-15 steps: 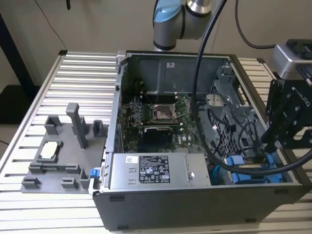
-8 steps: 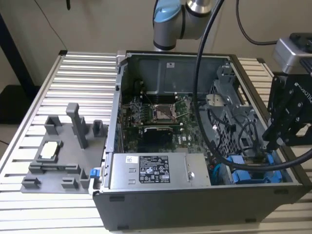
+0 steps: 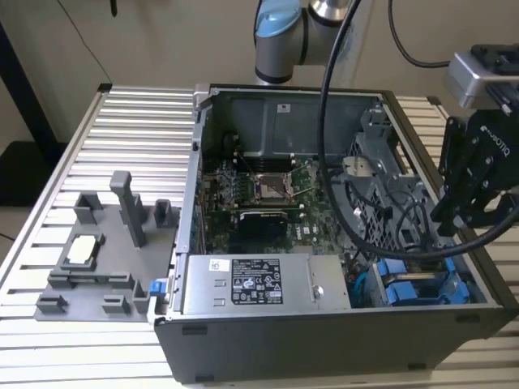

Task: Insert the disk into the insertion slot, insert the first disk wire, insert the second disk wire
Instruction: 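Insert the second disk wire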

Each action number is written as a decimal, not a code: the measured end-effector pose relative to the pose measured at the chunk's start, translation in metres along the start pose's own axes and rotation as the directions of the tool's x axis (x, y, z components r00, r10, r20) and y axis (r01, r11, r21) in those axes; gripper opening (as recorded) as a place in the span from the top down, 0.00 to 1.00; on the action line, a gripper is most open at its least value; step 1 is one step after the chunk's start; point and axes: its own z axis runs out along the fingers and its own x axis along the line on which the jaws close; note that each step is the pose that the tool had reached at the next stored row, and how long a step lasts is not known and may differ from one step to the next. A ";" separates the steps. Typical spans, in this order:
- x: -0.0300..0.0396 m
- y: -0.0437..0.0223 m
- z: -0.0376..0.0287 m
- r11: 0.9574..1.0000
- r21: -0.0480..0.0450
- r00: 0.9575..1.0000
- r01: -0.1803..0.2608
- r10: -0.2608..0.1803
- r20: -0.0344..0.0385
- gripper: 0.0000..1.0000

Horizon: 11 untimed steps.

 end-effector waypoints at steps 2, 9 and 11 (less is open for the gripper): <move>-0.0065 0.0002 0.0001 1.000 0.000 1.000 0.000 0.000 -0.002 0.73; -0.0173 0.0057 0.0003 1.000 0.001 1.000 -0.001 0.001 -0.009 0.73; -0.0171 0.0106 0.0005 1.000 0.002 1.000 -0.002 0.002 -0.009 0.73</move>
